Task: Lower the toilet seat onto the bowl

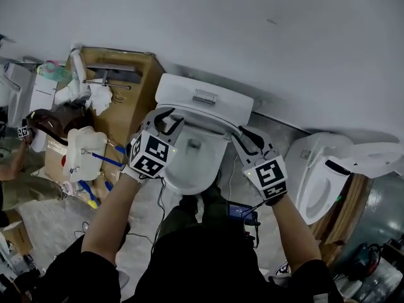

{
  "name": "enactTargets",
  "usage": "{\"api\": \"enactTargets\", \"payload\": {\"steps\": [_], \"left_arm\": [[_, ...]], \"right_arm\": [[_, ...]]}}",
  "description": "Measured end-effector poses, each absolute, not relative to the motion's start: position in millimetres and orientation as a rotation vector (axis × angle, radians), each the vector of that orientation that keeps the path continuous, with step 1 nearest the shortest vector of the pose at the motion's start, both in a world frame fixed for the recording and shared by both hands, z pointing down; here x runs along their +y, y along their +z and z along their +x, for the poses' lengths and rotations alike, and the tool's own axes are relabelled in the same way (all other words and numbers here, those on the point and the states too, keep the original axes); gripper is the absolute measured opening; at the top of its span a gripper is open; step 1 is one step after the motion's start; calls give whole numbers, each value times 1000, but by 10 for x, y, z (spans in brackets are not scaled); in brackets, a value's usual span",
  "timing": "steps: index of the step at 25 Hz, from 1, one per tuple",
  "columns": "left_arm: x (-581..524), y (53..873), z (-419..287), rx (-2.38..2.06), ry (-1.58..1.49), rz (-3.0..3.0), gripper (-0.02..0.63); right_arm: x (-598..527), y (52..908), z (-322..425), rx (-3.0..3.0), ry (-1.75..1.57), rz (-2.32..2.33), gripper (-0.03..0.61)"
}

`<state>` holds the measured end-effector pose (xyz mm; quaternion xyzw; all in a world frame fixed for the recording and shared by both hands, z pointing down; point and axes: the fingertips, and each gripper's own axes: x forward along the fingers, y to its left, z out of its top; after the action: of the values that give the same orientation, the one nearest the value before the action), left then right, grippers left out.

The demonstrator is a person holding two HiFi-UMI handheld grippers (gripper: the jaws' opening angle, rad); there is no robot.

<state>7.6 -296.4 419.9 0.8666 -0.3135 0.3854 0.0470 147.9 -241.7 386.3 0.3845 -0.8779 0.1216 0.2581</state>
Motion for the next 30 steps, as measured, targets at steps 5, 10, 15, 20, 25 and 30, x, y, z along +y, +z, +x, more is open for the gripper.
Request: {"api": "enactTargets", "payload": {"steps": [5,10,15,20,25,30], "left_arm": [[-3089,4356,105,-931,1341,2677,143],[-3152,4471,158,-909,1362,2658,143],[-3186,4532,168,-924,1329,2624,143],[-3175,4593,168,-927,1284,2593,143],[-3162,4602,141,-959,1197,2554,143],[-3081,4590,116,-961,1169,2537,149]], "right_arm": [[-2523,4081,1392,-2370,313,984,87],[-2602,4353,1355,-2332,278,936,87],[-2661,4539,1361,-2305,295,911,87],[-2658,4614,1317,-2326,315,892,87],[-2681,4522,1301,-2350,308,918,87],[-2607,4528,1295,-2360,331,889,87]]}}
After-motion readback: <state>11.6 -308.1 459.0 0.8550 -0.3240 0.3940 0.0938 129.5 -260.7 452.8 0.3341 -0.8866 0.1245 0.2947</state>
